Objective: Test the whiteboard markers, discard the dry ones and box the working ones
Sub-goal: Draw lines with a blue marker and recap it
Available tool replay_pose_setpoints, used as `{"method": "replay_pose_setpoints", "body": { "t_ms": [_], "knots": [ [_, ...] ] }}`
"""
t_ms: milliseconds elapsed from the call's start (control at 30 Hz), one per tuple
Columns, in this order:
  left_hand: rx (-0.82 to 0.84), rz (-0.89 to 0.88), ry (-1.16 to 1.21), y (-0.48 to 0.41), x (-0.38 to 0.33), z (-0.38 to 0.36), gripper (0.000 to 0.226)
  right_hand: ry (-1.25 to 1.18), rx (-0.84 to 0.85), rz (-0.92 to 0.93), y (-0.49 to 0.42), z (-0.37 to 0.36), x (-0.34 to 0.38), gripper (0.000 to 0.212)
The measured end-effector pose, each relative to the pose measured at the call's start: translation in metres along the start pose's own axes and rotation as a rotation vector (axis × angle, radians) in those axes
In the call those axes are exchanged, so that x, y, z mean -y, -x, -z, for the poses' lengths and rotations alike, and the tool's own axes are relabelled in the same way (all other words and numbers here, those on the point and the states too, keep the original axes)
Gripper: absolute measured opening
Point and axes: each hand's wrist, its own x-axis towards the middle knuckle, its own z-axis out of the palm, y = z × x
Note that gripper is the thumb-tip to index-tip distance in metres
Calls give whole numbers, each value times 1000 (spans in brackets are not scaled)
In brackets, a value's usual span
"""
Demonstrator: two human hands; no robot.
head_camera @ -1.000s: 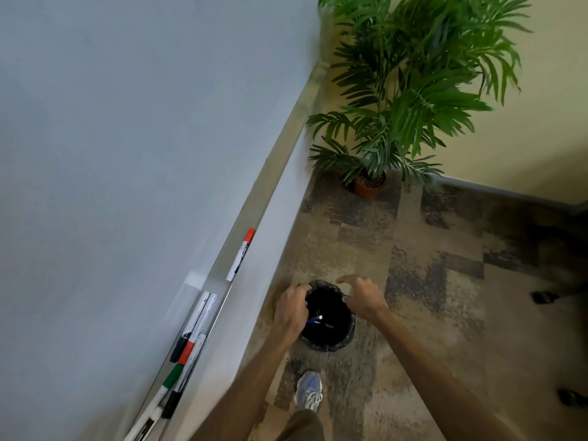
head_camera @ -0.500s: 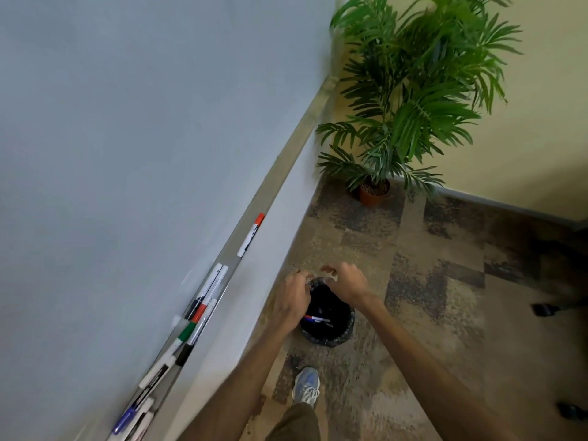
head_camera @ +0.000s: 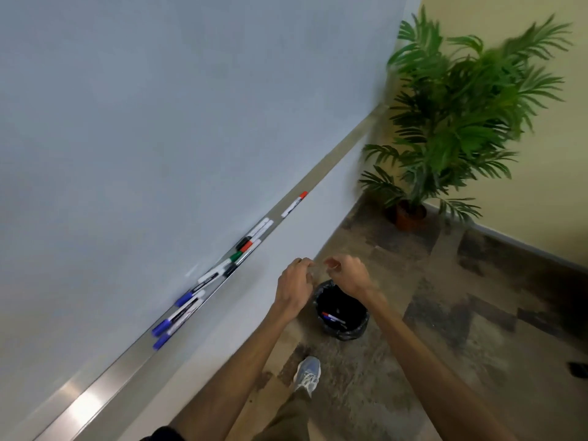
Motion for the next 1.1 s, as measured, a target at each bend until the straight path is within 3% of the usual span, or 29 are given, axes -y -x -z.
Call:
{"method": "replay_pose_setpoints", "body": {
  "t_ms": [600, 833, 1100],
  "knots": [
    [-414, 420, -46, 143, 112, 142, 25, -36, 217, 386, 33, -105, 174, 22],
    [-380, 617, -83, 169, 168, 151, 27, 20, 347, 478, 31, -161, 213, 22],
    [-271, 675, -103, 173, 209, 147, 28, 145, 398, 547, 22, -209, 235, 24]
  ]
}}
